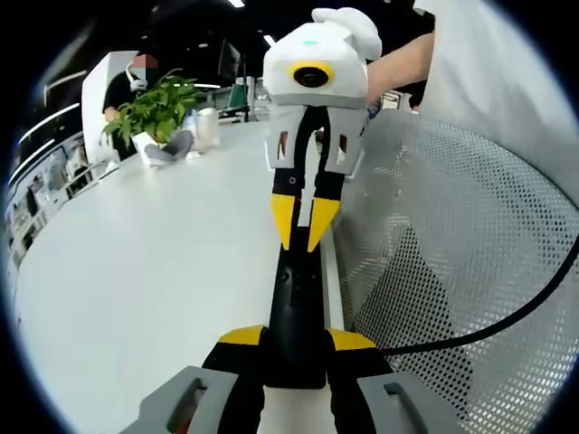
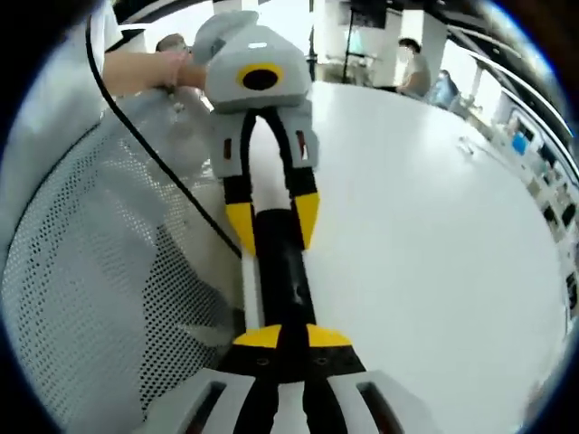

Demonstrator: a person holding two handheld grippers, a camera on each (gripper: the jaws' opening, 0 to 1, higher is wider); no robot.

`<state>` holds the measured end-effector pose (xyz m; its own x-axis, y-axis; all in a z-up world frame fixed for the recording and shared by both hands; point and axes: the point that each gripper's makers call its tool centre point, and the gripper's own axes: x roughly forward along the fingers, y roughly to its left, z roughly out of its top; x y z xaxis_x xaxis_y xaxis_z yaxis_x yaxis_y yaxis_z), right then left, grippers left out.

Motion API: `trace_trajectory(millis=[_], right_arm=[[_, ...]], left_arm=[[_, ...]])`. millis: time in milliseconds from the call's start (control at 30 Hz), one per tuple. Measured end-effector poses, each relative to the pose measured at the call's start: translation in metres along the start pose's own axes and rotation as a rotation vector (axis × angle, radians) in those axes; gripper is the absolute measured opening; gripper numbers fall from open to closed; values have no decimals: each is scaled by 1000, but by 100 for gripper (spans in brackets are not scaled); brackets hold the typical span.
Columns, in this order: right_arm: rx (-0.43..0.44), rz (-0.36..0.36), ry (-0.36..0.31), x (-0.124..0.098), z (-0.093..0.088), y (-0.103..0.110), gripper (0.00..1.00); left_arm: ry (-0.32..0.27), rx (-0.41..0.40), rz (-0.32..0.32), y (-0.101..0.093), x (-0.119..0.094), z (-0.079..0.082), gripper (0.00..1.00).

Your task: Press the specified remote control buttons in sequence, fully releasing each button before pressing the next.

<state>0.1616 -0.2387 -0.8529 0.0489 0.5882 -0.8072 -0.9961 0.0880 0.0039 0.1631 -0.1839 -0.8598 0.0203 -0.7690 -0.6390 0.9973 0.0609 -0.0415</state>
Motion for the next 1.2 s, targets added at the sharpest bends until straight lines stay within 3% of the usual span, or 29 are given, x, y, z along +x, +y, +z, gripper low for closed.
trace_trajectory(millis=[267, 500, 633, 900, 1000, 1200], right_arm=[[12, 13, -8, 2, 4, -1, 5], [-67, 31, 27, 4, 6, 1, 5], [-101, 50, 107, 5, 6, 0, 5], [-180, 97, 363, 8, 4, 0, 5], [-189, 92, 418, 9, 4, 0, 5], [-166, 68, 410, 8, 2, 0, 5]], left_arm=[[-2, -3, 0, 0, 0, 1, 25], [-1, 1, 0, 0, 0, 0, 25], [-2, 1, -1, 0, 0, 1, 25], [-2, -1, 0, 0, -1, 1, 25], [-2, 0, 0, 0, 0, 1, 25], [-2, 0, 0, 0, 0, 1, 25]])
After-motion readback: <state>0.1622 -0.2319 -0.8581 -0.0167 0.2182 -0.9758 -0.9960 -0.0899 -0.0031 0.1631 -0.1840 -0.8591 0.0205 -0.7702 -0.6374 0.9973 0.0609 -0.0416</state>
